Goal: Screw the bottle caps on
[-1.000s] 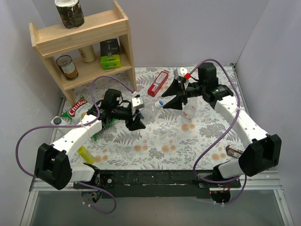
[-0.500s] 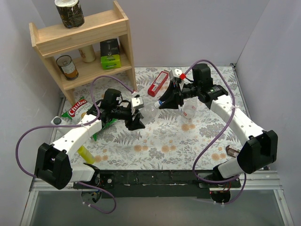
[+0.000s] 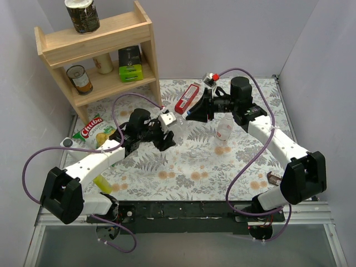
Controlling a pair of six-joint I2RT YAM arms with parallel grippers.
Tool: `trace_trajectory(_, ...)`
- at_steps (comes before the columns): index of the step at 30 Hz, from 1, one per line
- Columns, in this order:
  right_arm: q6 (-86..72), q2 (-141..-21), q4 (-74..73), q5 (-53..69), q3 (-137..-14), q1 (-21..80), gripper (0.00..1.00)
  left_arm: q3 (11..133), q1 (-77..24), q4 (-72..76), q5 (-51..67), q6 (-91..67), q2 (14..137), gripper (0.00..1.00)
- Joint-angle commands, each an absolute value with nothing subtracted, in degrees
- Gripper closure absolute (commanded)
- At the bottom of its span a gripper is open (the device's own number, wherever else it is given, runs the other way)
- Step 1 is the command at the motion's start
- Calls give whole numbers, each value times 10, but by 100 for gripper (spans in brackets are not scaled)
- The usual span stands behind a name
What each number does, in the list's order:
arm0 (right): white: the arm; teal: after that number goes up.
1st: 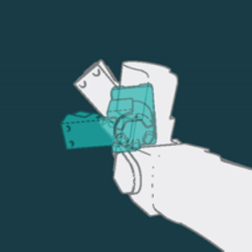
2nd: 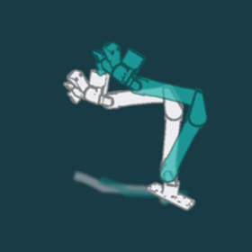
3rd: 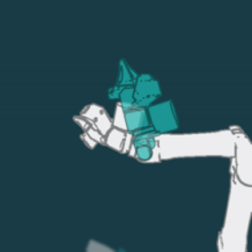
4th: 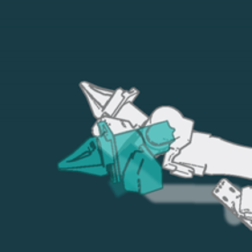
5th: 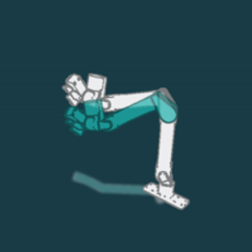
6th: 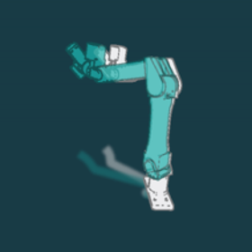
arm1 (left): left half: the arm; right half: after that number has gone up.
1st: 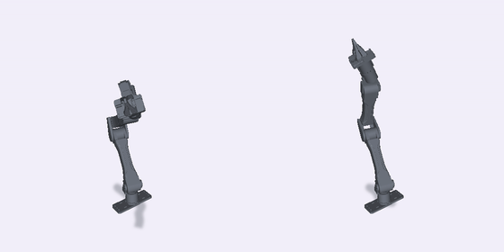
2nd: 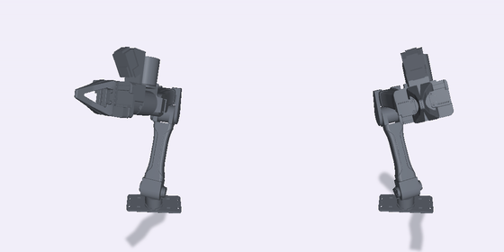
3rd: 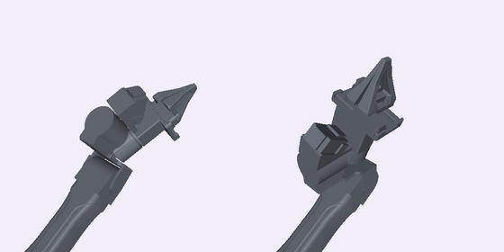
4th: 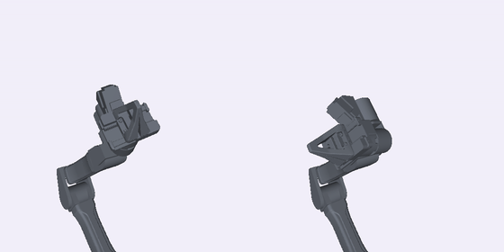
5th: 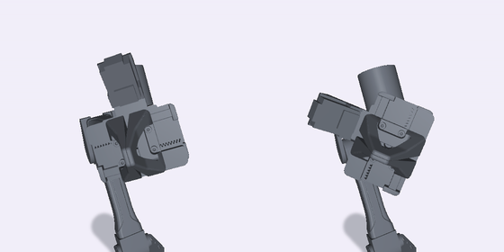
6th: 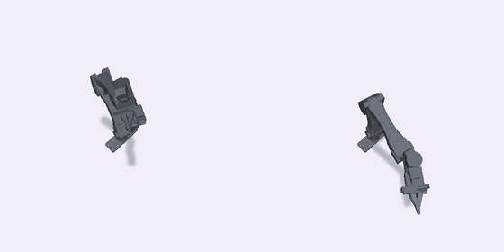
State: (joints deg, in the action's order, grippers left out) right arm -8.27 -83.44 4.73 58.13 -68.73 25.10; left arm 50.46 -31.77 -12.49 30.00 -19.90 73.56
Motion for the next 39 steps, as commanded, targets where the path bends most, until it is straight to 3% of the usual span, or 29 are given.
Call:
trace_trajectory(1, -178, -841, 68, 522, -714, 265, 99, 503, -334, -19, 179, -244, 722, 100)
trace_trajectory(6, -159, -854, 1, 472, -763, 270, 99, 489, -347, -3, 168, -249, 724, 100)
trace_trajectory(11, -135, -860, -152, 231, -860, 305, 99, 484, -360, 30, 105, -251, 727, 100)
trace_trajectory(15, -119, -873, -165, 153, -896, 352, 99, 497, -368, 47, 62, -281, 747, 100)
trace_trajectory(31, -138, -947, -179, 68, -960, 363, 99, 468, -392, 55, -40, -383, 771, 100)
trace_trajectory(32, -116, -946, -178, 70, -958, 361, 99, 467, -392, 51, -36, -376, 769, 90)
trace_trajectory(34, -81, -938, -165, 102, -947, 353, 99, 464, -392, 36, -33, -364, 765, 60)
trace_trajectory(35, -47, -934, -163, 111, -943, 339, 99, 456, -392, 35, -29, -362, 759, 30)
trace_trajectory(36, -27, -933, -160, 137, -940, 331, 99, 450, -391, 31, -19, -347, 750, 21)
trace_trajectory(37, -7, -933, -163, 153, -946, 324, 99, 444, -390, 26, 9, -338, 744, 2)
trace_trajectory(39, 57, -936, -175, 186, -954, 303, 99, 430, -388, 0, 47, -316, 736, 2)
